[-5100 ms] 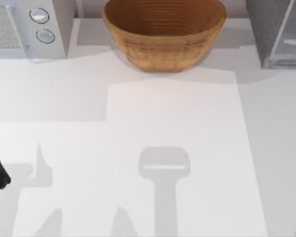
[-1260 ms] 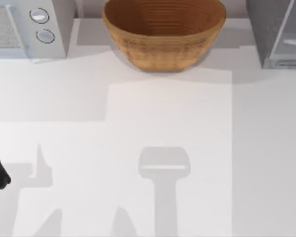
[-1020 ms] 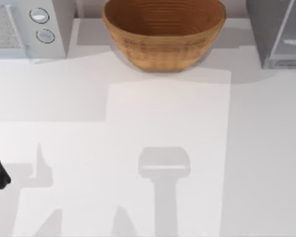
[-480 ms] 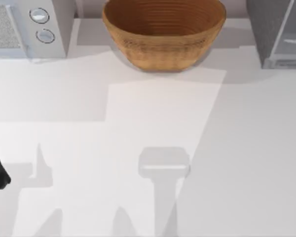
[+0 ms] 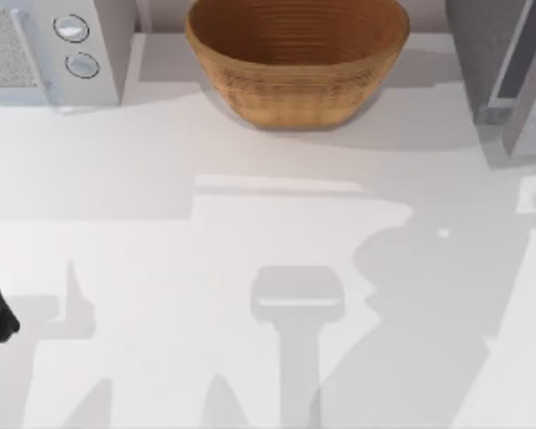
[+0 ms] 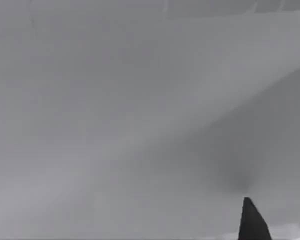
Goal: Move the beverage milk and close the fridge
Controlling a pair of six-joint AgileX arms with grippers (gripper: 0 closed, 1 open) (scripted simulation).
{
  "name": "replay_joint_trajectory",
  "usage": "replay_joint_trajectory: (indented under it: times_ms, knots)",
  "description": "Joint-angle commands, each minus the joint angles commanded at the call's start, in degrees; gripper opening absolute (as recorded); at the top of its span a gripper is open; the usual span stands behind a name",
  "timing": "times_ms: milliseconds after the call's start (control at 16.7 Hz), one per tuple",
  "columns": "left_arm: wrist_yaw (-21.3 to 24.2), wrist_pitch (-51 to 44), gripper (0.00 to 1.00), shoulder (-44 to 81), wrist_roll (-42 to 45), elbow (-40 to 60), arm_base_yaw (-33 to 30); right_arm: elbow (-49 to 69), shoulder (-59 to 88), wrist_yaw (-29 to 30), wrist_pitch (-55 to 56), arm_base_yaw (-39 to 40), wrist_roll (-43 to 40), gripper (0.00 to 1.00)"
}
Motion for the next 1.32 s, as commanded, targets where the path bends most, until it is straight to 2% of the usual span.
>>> replay_joint_trajectory:
  times_ms: [180, 300, 780, 1320]
  knots:
    - [0.00, 0.00, 1.00, 0.00, 0.00, 0.00, 0.00, -4.12, -2.17, 7.90, 3.39, 6.98, 7.48, 1.00]
    - [0.00, 0.00, 1.00, 0.00, 0.00, 0.00, 0.00, -5.62, -3.60, 10.19, 5.28, 9.38, 9.55, 1.00]
    - [0.00, 0.00, 1.00, 0.00, 0.00, 0.00, 0.00, -3.71, -1.75, 10.73, 5.15, 8.85, 9.50, 1.00]
    - [0.00, 0.00, 1.00, 0.00, 0.00, 0.00, 0.00, 18.32, 15.62, 11.13, 0.58, 8.88, 9.62, 1.00]
